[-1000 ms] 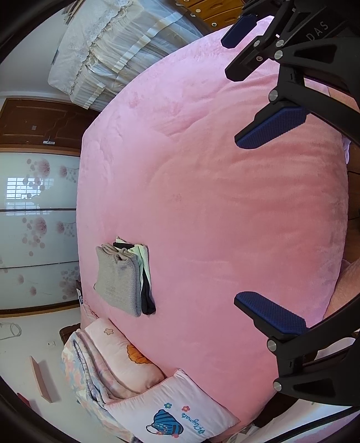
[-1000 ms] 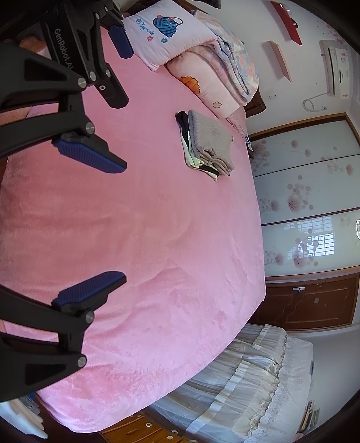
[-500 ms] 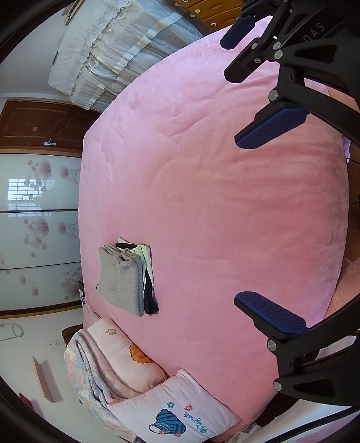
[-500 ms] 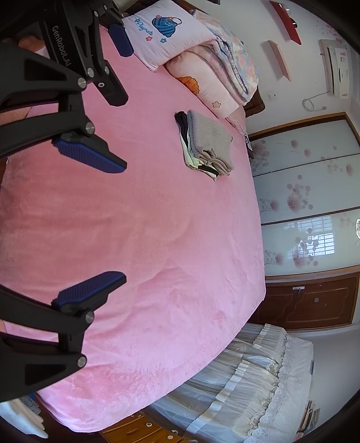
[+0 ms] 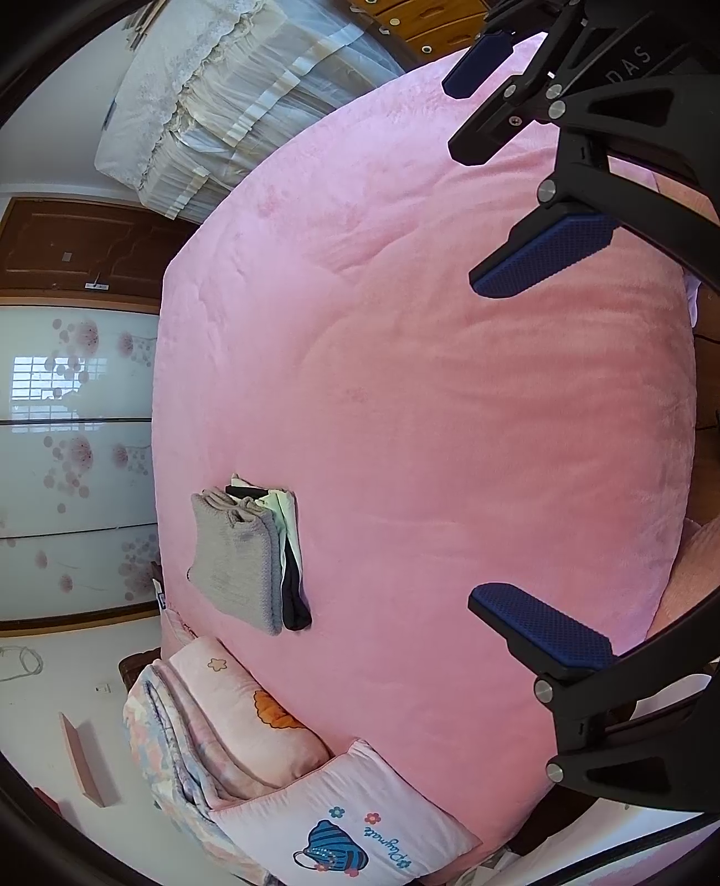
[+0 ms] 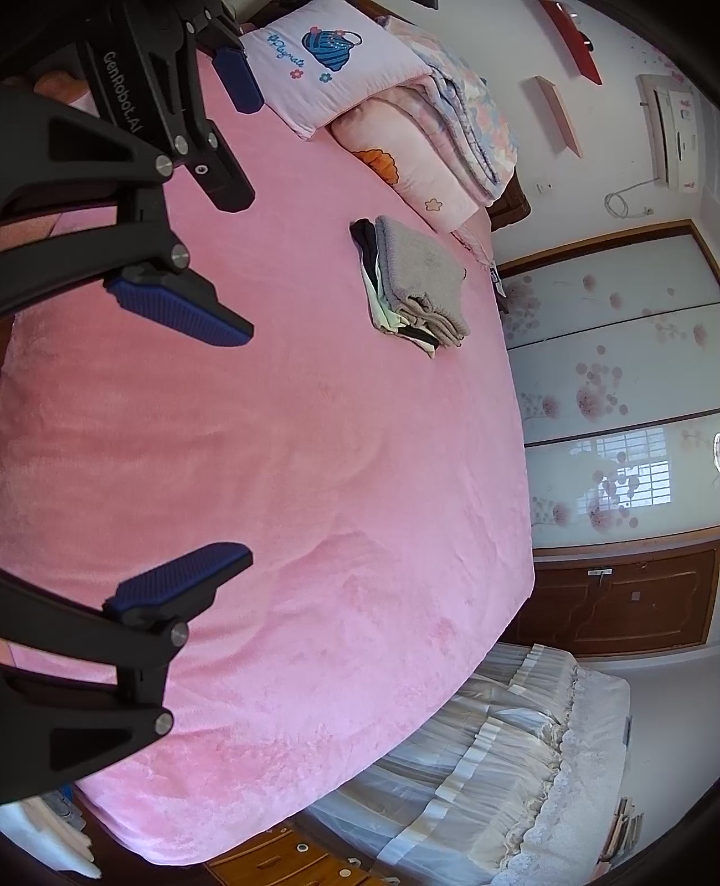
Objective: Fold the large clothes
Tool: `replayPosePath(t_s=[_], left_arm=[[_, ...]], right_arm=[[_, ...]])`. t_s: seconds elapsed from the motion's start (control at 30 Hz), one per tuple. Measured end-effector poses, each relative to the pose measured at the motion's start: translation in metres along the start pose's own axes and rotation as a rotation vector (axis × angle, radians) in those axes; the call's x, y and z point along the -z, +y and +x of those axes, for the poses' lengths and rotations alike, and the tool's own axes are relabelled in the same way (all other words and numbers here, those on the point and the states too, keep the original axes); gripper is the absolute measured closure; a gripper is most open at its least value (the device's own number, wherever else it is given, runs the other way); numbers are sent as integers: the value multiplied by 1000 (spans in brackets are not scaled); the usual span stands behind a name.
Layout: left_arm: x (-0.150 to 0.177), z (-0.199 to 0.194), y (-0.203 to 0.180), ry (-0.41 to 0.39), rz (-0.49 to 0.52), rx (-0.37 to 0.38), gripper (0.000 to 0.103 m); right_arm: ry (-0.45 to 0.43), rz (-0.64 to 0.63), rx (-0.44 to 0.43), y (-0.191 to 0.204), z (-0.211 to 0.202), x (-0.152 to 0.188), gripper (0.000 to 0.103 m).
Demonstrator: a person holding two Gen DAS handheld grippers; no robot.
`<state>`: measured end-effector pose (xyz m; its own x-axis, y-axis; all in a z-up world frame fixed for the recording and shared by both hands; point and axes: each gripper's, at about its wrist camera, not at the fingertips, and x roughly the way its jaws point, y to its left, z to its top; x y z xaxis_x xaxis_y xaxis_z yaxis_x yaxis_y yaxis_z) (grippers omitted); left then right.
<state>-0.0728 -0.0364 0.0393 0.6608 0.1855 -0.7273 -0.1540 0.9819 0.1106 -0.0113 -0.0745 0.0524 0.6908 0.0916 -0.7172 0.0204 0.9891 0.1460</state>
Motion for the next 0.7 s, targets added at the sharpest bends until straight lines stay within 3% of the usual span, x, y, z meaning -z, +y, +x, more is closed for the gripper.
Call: replayPosePath(t_s=[0.7], left_arm=[[4, 9, -5, 27, -8, -4, 1]], right_arm=[[26, 12, -2, 1, 9, 4, 29]])
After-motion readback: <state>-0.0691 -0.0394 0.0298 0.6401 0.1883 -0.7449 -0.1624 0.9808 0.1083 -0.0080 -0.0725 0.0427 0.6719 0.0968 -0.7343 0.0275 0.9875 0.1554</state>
